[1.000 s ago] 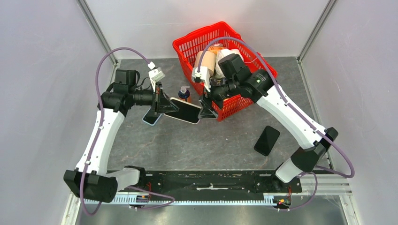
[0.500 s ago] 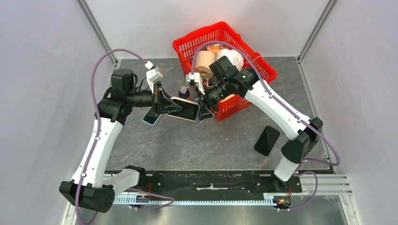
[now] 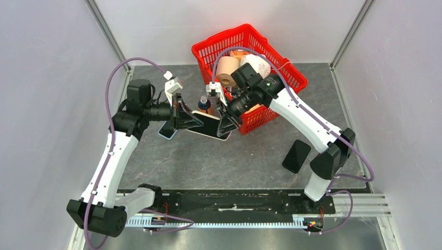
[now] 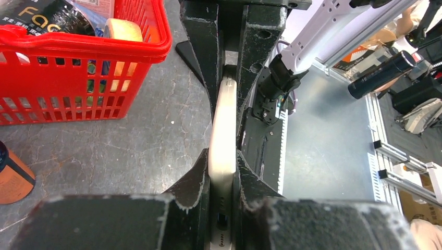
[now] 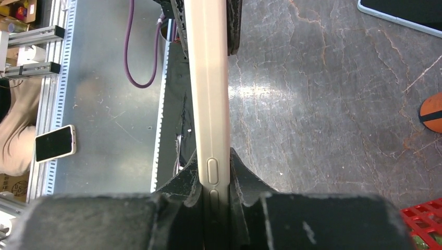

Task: Take the phone out of the phone case
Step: Pick up the phone at the center of the board.

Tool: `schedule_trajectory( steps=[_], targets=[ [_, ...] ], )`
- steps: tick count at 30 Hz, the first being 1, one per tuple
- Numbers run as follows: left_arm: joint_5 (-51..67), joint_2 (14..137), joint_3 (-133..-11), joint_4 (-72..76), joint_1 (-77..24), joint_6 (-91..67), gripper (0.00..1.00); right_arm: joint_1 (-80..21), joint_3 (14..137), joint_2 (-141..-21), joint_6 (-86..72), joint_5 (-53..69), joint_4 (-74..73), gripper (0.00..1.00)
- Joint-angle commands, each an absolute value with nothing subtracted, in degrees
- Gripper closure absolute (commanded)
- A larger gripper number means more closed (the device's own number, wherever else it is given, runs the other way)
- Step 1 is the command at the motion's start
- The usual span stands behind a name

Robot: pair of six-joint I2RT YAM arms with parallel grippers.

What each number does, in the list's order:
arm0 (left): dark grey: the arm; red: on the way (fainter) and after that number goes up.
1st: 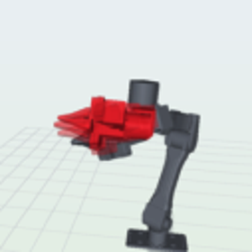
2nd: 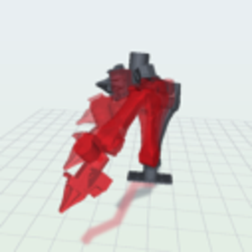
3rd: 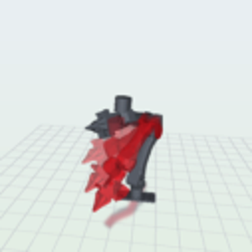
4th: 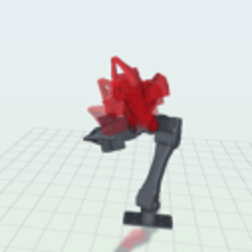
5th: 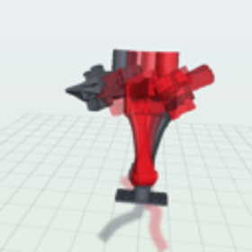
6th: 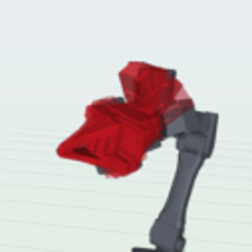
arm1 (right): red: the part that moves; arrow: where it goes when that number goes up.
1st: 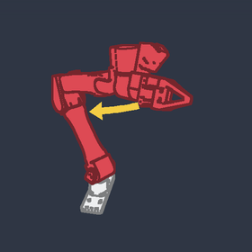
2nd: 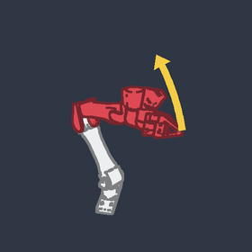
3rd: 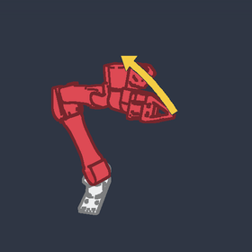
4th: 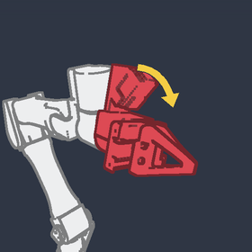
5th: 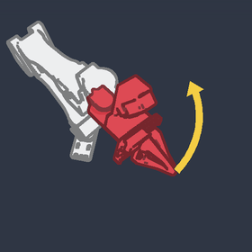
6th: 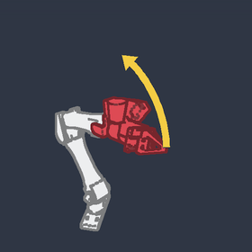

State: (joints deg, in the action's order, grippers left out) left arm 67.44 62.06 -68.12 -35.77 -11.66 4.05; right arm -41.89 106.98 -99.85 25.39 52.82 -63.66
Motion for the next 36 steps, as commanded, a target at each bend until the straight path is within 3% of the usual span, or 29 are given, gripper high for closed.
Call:
schedule_trajectory(
  steps=[1, 2, 5, 6, 7, 13, 19, 32, 36],
  targets=[
    [60.9, 61.51, -68.5, -31.9, -11.78, 1.86, 0.79, -42.23, 108.58, -98.09, 24.03, 51.04, -62.91, 1.0],
    [60.06, 61.7, -68.78, -31.82, -11.78, 1.31, 0.73, -42.23, 108.46, -97.78, 24.24, 50.03, -62.85, 1.0],
    [58.14, 62.74, -69.96, -31.82, -11.69, -1.55, 0.4, -42.24, 108.16, -96.5, 24.18, 47.0, -62.06, 1.0],
    [57.79, 63.16, -70.49, -31.82, -11.69, -2.36, 0.22, -42.25, 108.03, -95.97, 24.09, 45.97, -61.79, 1.0],
    [57.6, 63.64, -71.06, -31.82, -11.69, -3.29, 0.16, -42.27, 107.93, -95.65, 23.91, 45.12, -61.43, 1.0],
    [60.59, 66.62, -71.91, -29.74, -11.69, -8.09, 0.14, -42.26, 107.3, -94.73, 24.07, 43.68, -61.3, 1.0],
    [62.92, 67.19, -70.4, -25.11, -11.69, -13.34, 0.25, -42.27, 105.77, -94.0, 25.16, 42.92, -61.29, 1.0],
    [63.76, 67.63, -70.1, -26.25, -11.69, -11.78, 0.31, -42.27, 104.88, -93.64, 25.34, 41.06, -61.44, 1.0],
    [63.82, 67.83, -69.81, -26.28, -11.69, -12.04, 0.39, -42.28, 104.71, -93.63, 25.15, 40.52, -61.35, 1.0]
  ],
)
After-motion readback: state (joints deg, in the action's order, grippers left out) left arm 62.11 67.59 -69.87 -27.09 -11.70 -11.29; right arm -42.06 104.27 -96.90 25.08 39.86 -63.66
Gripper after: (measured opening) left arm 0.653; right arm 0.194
